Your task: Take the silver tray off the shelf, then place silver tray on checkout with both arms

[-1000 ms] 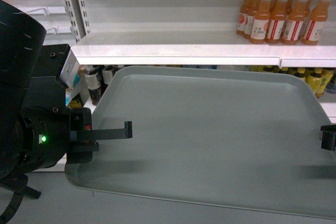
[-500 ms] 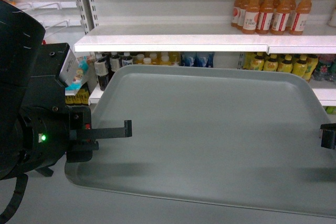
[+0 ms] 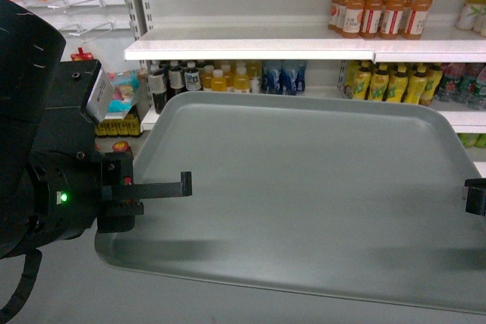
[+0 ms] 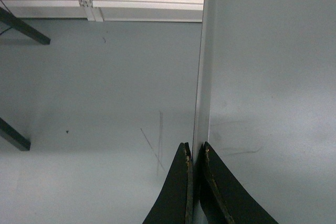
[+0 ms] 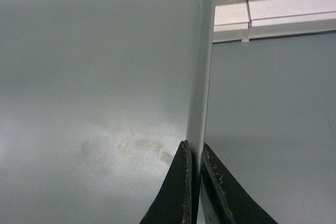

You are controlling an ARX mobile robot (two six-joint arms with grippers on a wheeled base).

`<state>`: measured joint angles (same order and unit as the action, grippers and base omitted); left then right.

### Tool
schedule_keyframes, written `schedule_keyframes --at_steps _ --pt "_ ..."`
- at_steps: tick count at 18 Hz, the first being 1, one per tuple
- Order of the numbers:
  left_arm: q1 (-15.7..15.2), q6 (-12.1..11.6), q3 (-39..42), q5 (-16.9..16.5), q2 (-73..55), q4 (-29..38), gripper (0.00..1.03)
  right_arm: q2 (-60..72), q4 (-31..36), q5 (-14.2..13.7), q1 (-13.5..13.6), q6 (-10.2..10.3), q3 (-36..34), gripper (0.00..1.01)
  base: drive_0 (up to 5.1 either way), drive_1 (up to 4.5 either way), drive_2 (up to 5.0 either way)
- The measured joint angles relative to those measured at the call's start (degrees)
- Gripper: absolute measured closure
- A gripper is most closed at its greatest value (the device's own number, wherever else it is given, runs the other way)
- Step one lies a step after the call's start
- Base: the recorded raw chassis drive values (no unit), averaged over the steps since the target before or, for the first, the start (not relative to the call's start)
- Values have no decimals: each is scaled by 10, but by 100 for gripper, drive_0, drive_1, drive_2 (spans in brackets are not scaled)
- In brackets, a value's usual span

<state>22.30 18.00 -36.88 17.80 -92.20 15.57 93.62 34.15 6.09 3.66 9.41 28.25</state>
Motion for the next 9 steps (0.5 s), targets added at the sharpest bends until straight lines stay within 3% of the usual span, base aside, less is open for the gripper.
schedule_keyframes --at_steps 9 --pt "0 0 0 2 -2 -5 100 1 -5 0 0 0 0 98 7 -423 438"
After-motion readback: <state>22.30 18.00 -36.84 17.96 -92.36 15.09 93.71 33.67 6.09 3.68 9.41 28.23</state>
